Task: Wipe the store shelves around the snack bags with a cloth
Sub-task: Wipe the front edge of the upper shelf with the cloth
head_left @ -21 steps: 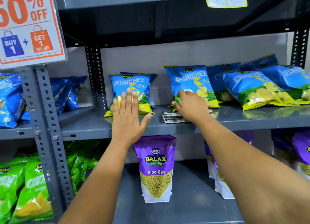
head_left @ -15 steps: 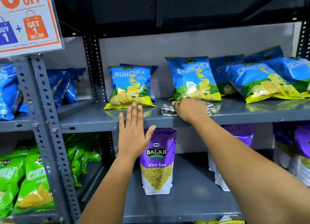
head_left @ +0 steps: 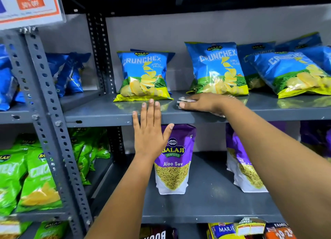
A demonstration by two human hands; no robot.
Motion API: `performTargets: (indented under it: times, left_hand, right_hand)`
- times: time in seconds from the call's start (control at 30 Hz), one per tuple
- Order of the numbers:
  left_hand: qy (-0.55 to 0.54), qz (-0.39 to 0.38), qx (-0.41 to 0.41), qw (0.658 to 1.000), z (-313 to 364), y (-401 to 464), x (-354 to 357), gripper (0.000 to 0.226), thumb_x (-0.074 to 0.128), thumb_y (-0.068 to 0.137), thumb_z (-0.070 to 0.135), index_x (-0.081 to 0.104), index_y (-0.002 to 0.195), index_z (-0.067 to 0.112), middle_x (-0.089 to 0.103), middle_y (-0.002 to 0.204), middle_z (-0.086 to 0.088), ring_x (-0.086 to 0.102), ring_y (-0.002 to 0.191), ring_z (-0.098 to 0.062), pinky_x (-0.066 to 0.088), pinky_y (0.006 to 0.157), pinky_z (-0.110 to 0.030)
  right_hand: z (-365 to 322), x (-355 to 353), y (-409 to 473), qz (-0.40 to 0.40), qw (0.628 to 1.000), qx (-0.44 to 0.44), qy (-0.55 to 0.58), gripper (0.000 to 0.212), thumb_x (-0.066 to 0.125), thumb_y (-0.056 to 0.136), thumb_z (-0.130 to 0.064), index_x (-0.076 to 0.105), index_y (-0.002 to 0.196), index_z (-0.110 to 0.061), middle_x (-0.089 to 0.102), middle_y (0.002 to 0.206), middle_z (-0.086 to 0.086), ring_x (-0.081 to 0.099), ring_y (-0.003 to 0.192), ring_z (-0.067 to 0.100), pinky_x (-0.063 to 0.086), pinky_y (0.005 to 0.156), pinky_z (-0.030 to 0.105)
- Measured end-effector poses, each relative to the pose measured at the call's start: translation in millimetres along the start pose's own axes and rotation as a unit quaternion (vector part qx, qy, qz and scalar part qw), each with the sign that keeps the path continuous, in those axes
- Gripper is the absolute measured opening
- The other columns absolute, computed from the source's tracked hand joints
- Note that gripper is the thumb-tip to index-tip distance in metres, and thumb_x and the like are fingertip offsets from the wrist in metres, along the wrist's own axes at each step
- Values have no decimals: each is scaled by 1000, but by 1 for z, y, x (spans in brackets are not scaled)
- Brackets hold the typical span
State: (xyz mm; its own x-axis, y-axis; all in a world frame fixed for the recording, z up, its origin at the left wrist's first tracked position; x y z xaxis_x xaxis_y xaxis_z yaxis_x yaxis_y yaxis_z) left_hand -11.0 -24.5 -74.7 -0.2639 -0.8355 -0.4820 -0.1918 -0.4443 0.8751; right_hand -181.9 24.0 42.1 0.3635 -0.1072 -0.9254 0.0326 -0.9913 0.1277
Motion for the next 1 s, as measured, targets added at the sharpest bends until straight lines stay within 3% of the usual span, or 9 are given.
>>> performTargets:
  times: [0.2, 0.3, 0.37, 0.5, 0.57, 0.63, 0.77, 0.87, 1.0]
  left_hand:
    - [-41, -6, 19, 999, -12, -16, -4, 67, 33, 91, 49, 22, 142, 7, 35, 149, -16, 17, 138, -26, -1, 114, -42]
    - [-48, -62, 7, 997, -34, -72, 7, 69, 36, 89, 47, 23, 142, 5, 32, 150, -19, 17, 138, -28, 9, 112, -46]
    - [-25, -123, -28, 992, -63, -127, 19, 70, 34, 89, 48, 25, 142, 4, 32, 149, -21, 19, 137, -30, 13, 110, -47]
    - [34, -230, -136, 963, -129, -224, 29, 72, 9, 94, 53, 30, 138, 1, 39, 145, -24, 22, 133, -32, 14, 106, -47]
    - [43, -271, -174, 946, -150, -253, 32, 73, 3, 94, 52, 31, 138, -1, 41, 143, -25, 24, 132, -33, 13, 107, -47]
    - [38, -297, -196, 934, -158, -271, 37, 73, 3, 94, 52, 30, 138, 0, 41, 143, -25, 24, 132, -32, 7, 109, -45]
    - [38, -317, -245, 915, -160, -289, 58, 74, 4, 93, 53, 28, 139, 1, 40, 145, -23, 23, 134, -30, 10, 108, -45]
    - [56, -324, -262, 907, -159, -291, 70, 72, 5, 93, 52, 27, 140, 2, 38, 146, -21, 23, 134, -29, 7, 110, -44]
    - [79, -324, -248, 910, -162, -296, 76, 69, 29, 89, 49, 27, 141, 4, 32, 150, -19, 21, 136, -28, -1, 112, -40]
  right_hand:
    - [0, 8, -2, 97, 990, 0, -103, 70, 45, 72, -74, 54, 123, -28, 55, 135, 10, 51, 121, 31, 41, 98, 39]
    - [-2, 27, -12, 272, 953, -26, -131, 56, 50, 79, -63, 61, 103, -13, 64, 112, 25, 58, 103, 41, 46, 80, 43]
    - [-1, 47, -22, 382, 918, -46, -98, 62, 48, 77, -64, 58, 88, -4, 65, 94, 32, 59, 88, 45, 44, 69, 45]
    - [-9, 93, -46, 467, 875, -45, 116, 71, 48, 72, -64, 58, 89, 4, 63, 86, 33, 56, 78, 40, 37, 69, 45]
    - [-20, 132, -60, 451, 869, -52, 197, 53, 50, 72, -53, 60, 83, -2, 60, 71, 19, 48, 68, 25, 33, 62, 34]
    - [-24, 181, -64, 382, 879, -43, 284, 28, 50, 69, -53, 58, 71, -25, 52, 57, -7, 40, 58, 7, 33, 52, 20]
    - [-27, 280, -48, 222, 891, 31, 394, 30, 50, 62, -62, 59, 67, -34, 55, 48, -11, 40, 51, 11, 40, 50, 25]
    - [-41, 324, -33, 142, 891, 31, 430, 37, 54, 64, -61, 59, 70, -26, 54, 50, -11, 44, 52, 12, 38, 45, 13]
    - [-65, 346, 10, 103, 879, 33, 464, 22, 64, 81, -37, 59, 67, -22, 60, 73, 3, 50, 69, 12, 42, 60, 17]
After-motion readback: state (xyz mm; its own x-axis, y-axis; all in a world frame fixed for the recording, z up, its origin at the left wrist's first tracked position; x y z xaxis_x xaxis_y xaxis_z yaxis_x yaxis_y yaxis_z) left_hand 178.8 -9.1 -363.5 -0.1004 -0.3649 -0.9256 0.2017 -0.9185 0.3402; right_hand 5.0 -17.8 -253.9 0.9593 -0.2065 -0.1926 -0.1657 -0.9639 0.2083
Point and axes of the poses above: each hand's wrist, its own y-axis towards the middle knuckle, its own x-axis out of the palm, z = x × y, the point moved 1 cm from there along y, towards the middle knuckle
